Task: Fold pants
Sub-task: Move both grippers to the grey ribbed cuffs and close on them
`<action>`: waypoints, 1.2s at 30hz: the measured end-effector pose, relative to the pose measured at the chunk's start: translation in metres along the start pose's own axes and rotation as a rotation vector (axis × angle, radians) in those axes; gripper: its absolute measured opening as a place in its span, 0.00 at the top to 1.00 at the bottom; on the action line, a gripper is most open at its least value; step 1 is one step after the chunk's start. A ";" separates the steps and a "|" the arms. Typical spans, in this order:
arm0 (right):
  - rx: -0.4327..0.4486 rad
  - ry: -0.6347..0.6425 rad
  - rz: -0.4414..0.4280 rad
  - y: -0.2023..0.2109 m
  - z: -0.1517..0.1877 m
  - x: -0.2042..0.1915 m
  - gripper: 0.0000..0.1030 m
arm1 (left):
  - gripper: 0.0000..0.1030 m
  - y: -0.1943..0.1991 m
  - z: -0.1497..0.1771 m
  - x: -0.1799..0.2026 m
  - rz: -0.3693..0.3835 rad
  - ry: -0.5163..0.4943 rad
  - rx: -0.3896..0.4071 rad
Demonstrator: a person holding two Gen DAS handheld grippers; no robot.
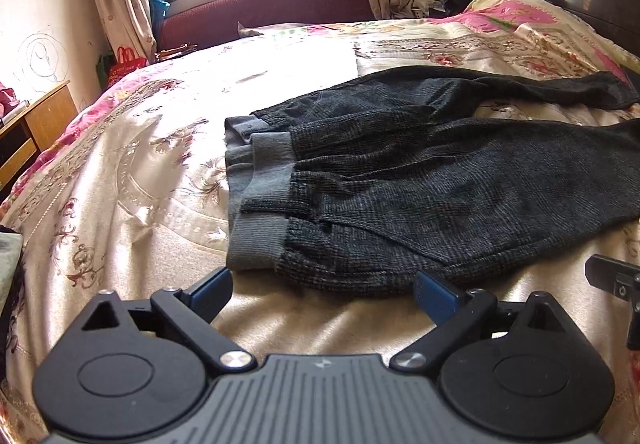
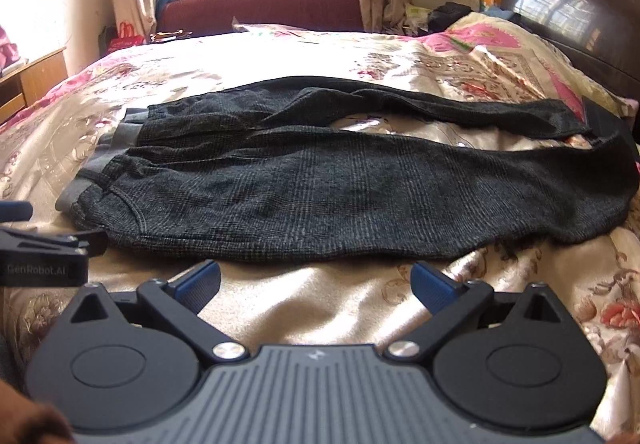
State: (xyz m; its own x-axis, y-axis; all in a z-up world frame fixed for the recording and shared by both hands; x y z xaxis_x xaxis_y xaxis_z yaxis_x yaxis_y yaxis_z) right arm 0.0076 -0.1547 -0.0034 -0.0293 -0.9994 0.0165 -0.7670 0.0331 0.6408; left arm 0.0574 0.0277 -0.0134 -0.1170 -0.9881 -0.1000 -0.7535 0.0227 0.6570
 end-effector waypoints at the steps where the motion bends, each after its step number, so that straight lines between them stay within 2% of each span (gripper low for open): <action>1: 0.002 0.016 -0.009 -0.003 -0.001 -0.003 0.03 | 0.00 -0.003 -0.002 -0.004 -0.007 -0.007 0.004; 6: -0.018 0.057 -0.062 -0.021 -0.008 -0.016 0.04 | 0.00 -0.018 -0.009 -0.013 -0.029 -0.098 0.033; 10: -0.011 0.127 -0.115 -0.030 -0.008 -0.037 0.04 | 0.00 -0.033 -0.010 -0.018 0.028 -0.126 0.010; 16: 0.048 0.317 -0.170 -0.036 -0.007 -0.071 0.06 | 0.02 -0.046 -0.015 -0.026 0.129 -0.145 -0.038; 19: 0.043 0.354 -0.201 -0.045 -0.011 -0.080 0.13 | 0.06 -0.044 -0.016 -0.032 0.185 -0.156 -0.050; 22: 0.020 0.354 -0.237 -0.054 -0.014 -0.083 0.16 | 0.07 -0.037 -0.018 -0.035 0.208 -0.186 -0.043; 25: 0.049 0.396 -0.261 -0.050 -0.013 -0.086 0.16 | 0.07 -0.034 -0.017 -0.041 0.193 -0.216 -0.032; 29: 0.055 0.452 -0.282 -0.053 -0.010 -0.098 0.20 | 0.08 -0.049 -0.016 -0.047 0.243 -0.173 -0.087; 33: 0.051 0.484 -0.338 -0.048 -0.015 -0.099 0.23 | 0.16 -0.044 -0.015 -0.058 0.287 -0.155 -0.093; 36: 0.060 0.518 -0.385 -0.044 -0.013 -0.101 0.23 | 0.18 -0.048 -0.015 -0.057 0.283 -0.167 -0.097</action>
State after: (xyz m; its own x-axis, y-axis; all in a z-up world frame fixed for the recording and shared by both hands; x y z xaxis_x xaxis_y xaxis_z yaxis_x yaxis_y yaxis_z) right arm 0.0525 -0.0552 -0.0229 0.5569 -0.8126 0.1720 -0.6955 -0.3430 0.6314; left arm 0.1104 0.0803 -0.0280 -0.4230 -0.9059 -0.0192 -0.6116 0.2698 0.7437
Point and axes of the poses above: each gripper's, at about its wrist camera, not at the fingertips, and y roughly against the way its jaws point, x to its right, z to its underside, the point moved 2 cm from there along -y, roughly the way its jaws point, and after that the axes turned 3 degrees about z, right-handed, at the moved point
